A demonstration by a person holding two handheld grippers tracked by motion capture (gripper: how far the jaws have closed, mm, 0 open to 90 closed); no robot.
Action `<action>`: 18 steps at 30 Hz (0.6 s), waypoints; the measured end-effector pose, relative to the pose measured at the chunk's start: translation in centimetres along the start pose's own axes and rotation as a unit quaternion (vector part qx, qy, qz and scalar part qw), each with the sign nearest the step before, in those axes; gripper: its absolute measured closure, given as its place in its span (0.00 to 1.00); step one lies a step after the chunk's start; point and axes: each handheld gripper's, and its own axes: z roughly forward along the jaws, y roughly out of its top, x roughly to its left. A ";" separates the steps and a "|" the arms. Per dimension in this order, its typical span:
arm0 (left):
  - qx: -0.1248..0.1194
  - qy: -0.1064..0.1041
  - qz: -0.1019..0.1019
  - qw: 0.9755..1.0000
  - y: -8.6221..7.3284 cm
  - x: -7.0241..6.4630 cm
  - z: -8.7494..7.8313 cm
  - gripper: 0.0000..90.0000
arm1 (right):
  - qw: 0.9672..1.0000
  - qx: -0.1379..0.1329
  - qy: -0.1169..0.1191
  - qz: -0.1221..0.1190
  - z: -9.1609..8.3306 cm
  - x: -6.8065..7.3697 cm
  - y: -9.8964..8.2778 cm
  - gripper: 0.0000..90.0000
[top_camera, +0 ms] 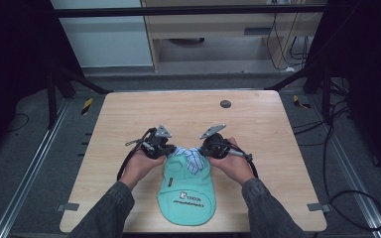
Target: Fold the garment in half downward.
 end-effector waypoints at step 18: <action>-0.003 0.008 0.012 1.000 1.1 0.0 -1.1 0.96 | 1.000 0.001 -0.002 -0.018 -1.2 0.0 1.0 0.92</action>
